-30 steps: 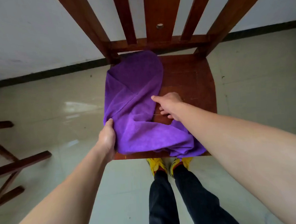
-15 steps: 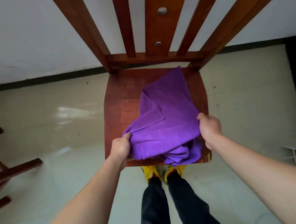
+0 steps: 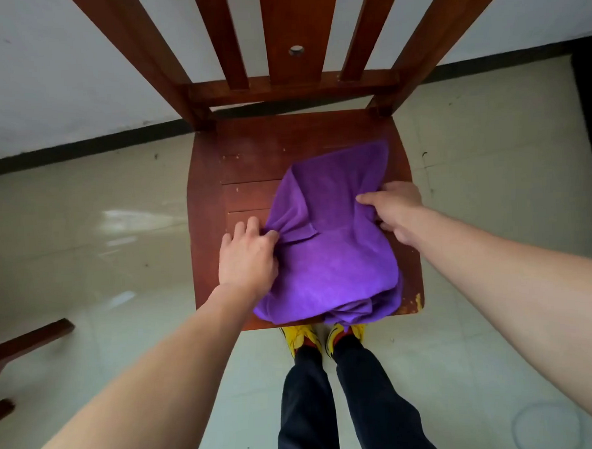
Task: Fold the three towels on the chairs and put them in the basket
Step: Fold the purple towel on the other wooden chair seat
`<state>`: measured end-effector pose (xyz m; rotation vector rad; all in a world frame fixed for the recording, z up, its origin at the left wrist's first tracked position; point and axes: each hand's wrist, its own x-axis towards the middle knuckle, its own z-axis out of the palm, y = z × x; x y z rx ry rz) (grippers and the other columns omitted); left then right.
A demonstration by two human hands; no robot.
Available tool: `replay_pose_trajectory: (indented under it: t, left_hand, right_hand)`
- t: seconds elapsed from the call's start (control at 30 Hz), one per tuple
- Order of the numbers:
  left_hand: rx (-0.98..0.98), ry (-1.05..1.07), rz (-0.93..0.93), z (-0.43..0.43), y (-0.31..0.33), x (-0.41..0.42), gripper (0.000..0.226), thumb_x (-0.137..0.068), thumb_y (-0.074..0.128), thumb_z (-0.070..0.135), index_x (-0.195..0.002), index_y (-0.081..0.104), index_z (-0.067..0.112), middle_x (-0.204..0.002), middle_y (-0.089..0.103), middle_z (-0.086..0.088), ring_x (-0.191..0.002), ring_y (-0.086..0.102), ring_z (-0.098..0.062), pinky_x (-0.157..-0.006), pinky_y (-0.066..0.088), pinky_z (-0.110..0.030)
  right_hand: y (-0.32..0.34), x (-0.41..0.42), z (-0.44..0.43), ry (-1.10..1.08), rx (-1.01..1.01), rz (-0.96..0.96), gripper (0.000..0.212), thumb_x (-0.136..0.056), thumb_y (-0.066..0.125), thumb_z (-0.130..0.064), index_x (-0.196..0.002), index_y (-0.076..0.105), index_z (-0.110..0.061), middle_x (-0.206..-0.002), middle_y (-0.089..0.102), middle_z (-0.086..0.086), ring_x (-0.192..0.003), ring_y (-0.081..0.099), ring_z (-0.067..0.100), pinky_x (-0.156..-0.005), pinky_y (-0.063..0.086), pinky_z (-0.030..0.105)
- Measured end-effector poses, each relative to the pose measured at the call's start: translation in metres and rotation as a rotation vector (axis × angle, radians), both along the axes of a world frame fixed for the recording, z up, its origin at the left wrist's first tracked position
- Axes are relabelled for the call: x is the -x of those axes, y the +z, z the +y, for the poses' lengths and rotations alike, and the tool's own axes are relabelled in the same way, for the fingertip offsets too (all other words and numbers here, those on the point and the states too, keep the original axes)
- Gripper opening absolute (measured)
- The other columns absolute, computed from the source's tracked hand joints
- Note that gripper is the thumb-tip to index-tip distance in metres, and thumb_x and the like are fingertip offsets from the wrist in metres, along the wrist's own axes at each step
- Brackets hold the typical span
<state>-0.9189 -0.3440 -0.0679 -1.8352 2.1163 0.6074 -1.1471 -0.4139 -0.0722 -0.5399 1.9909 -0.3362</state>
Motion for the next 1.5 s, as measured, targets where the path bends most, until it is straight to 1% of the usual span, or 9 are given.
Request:
replay_pose_trajectory:
  t: [0.27,0.47,0.63,0.73,0.93,1.07,1.2,1.4,1.5]
  left_hand:
    - [-0.267,0.985,0.764,-0.028,0.011,-0.028,0.018,-0.079,0.076,0.012,-0.064,0.067,0.010,-0.057,0.064,-0.007,-0.051,0.058,-0.022,-0.057,0.055,-0.033]
    - [-0.183,1.309,1.007,-0.074,0.021,-0.057,0.025,-0.091,0.064,0.025,-0.068,0.057,0.017,-0.071,0.052,-0.010,-0.054,0.046,-0.018,-0.048,0.042,-0.021]
    - [-0.062,1.396,0.979,-0.099,0.011,-0.053,0.022,-0.094,0.058,0.028,-0.073,0.054,0.019,-0.074,0.054,-0.007,-0.065,0.053,-0.021,-0.064,0.045,-0.034]
    - [-0.140,1.428,0.891,-0.088,0.004,-0.041,0.020,-0.093,0.059,0.034,-0.083,0.050,0.020,-0.071,0.052,-0.002,-0.055,0.049,-0.015,-0.052,0.041,-0.027]
    - [-0.208,1.574,0.789,-0.019,-0.001,-0.016,0.032,-0.078,0.076,0.040,-0.078,0.055,0.017,-0.078,0.062,-0.006,-0.068,0.055,-0.019,-0.061,0.048,-0.032]
    - [-0.521,1.598,0.921,0.021,0.006,0.012,0.027,-0.078,0.077,0.026,-0.099,0.065,0.015,-0.098,0.070,-0.002,-0.088,0.065,-0.020,-0.066,0.052,-0.029]
    - [-0.499,1.605,0.920,0.039,0.003,0.003,0.021,-0.084,0.072,0.018,-0.102,0.068,0.009,-0.103,0.072,-0.011,-0.095,0.069,-0.030,-0.082,0.057,-0.046]
    - [-0.395,1.333,0.590,0.049,0.001,-0.027,0.014,-0.081,0.074,0.016,-0.072,0.065,0.011,-0.071,0.064,-0.006,-0.068,0.059,-0.023,-0.058,0.055,-0.036]
    - [-0.425,1.341,0.579,0.043,0.002,-0.032,0.022,-0.080,0.076,0.018,-0.067,0.061,0.008,-0.066,0.058,-0.007,-0.061,0.050,-0.021,-0.050,0.045,-0.029]
  right_hand:
    - [0.022,0.028,-0.006,-0.262,0.088,-0.228,0.020,-0.077,0.058,0.002,-0.076,0.058,-0.018,-0.077,0.062,0.005,-0.066,0.058,0.019,-0.065,0.050,0.034]
    - [0.038,0.036,-0.038,-0.281,0.229,-0.194,0.031,-0.074,0.051,0.012,-0.079,0.059,-0.017,-0.081,0.064,0.005,-0.066,0.060,0.016,-0.061,0.050,0.028]
    - [0.024,0.036,-0.045,-0.185,0.181,-0.232,0.028,-0.079,0.060,0.004,-0.091,0.063,-0.022,-0.093,0.069,0.001,-0.079,0.065,0.016,-0.068,0.053,0.031]
    - [0.013,0.038,-0.030,-0.118,0.020,-0.270,0.031,-0.080,0.070,-0.018,-0.110,0.063,-0.022,-0.103,0.069,-0.002,-0.089,0.064,0.016,-0.072,0.050,0.031]
    - [0.016,0.031,0.023,-0.183,-0.111,-0.164,0.024,-0.084,0.068,-0.042,-0.096,0.058,-0.023,-0.090,0.066,0.000,-0.081,0.064,0.017,-0.078,0.044,0.034]
    - [0.020,0.008,0.063,-0.059,-0.138,-0.320,0.013,-0.082,0.074,-0.022,-0.089,0.068,-0.013,-0.085,0.070,0.003,-0.066,0.063,0.008,-0.058,0.050,0.015]
    - [0.016,0.004,0.081,0.020,-0.185,-0.316,0.013,-0.079,0.075,-0.013,-0.090,0.072,-0.007,-0.083,0.073,0.007,-0.063,0.066,0.011,-0.057,0.050,0.017]
    - [0.028,-0.002,0.111,0.103,-0.387,-0.429,0.027,-0.077,0.076,-0.018,-0.102,0.066,-0.015,-0.100,0.072,-0.003,-0.096,0.065,0.012,-0.079,0.052,0.032]
    - [0.027,-0.009,0.102,-0.214,-0.205,-0.439,0.017,-0.080,0.069,-0.007,-0.094,0.067,-0.016,-0.092,0.071,-0.002,-0.091,0.063,0.015,-0.075,0.049,0.031]
